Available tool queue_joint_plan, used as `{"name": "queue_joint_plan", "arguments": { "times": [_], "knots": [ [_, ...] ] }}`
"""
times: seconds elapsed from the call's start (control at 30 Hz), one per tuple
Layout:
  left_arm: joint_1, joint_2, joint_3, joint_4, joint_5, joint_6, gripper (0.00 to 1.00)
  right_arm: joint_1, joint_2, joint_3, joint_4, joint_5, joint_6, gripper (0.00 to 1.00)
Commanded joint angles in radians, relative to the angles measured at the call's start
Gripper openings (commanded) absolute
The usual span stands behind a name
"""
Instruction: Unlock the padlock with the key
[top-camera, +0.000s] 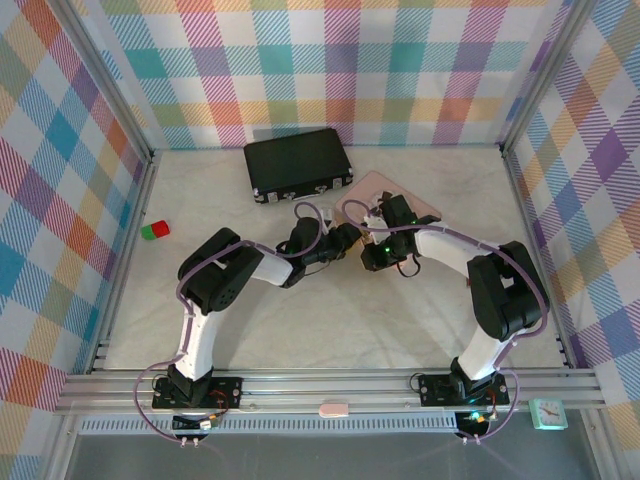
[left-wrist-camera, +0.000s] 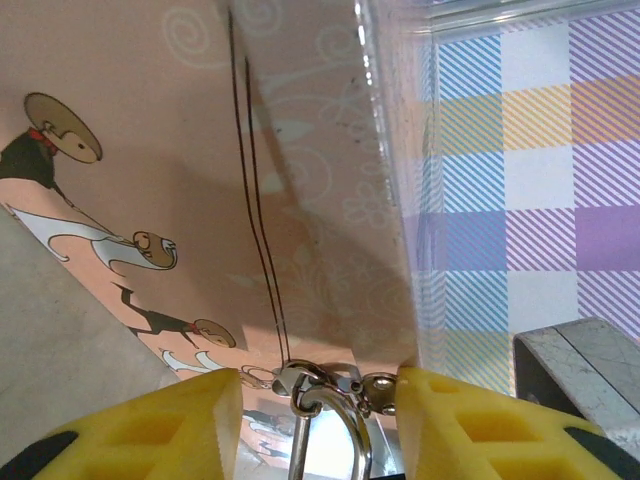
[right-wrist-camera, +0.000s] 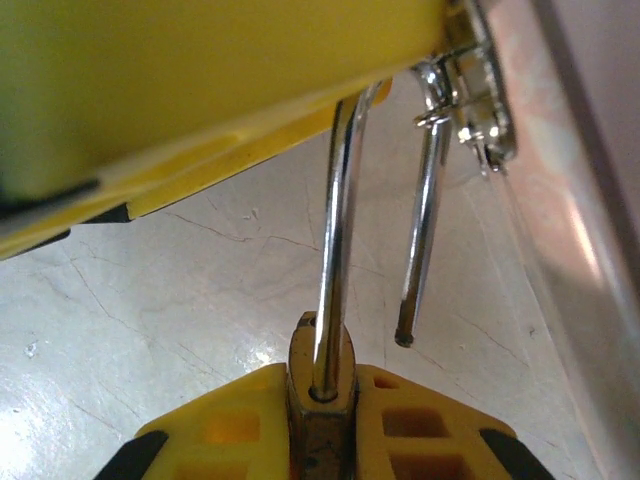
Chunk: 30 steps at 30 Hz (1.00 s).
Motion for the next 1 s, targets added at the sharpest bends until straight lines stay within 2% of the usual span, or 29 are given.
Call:
{"name": "queue_joint_plan", "arguments": {
  "times": [0.0, 0.1, 0.33, 0.43, 0.63, 0.73, 0.83, 0.97],
  "knots": [
    [-0.022, 0.034, 0.043, 0.005, -0.013, -0.01, 0.37, 0.005, -0.005, -0.007, 0.03, -0.063, -0.034, 0.03],
    [-0.026, 0.043, 0.05, 0.005, -0.009, -0.009, 0.27, 0.004, -0.009, -0.009, 0.029, -0.055, -0.027, 0.03],
    [-0.042, 0.03, 0.035, -0.055, 0.002, 0.038, 0.26, 0.001, -0.017, -0.002, 0.027, -0.032, -0.025, 0.03],
    [-0.048, 0.031, 0.033, -0.084, 0.005, 0.059, 0.18, 0.001, -0.022, 0.0, 0.024, -0.031, -0.029, 0.03],
    [-0.052, 0.023, 0.041, -0.162, 0.003, 0.108, 0.16, -0.001, -0.037, 0.002, 0.02, -0.03, -0.028, 0.03],
    [-0.052, 0.024, 0.053, -0.179, -0.003, 0.118, 0.03, 0.0, -0.04, 0.006, 0.015, -0.033, -0.023, 0.04],
    [-0.05, 0.021, 0.055, -0.18, -0.021, 0.12, 0.0, -0.001, -0.058, 0.023, -0.02, -0.023, 0.015, 0.21],
    [-0.049, 0.005, 0.045, -0.178, -0.065, 0.114, 0.0, -0.013, -0.172, 0.036, -0.063, -0.032, 0.142, 0.44]
  ]
}}
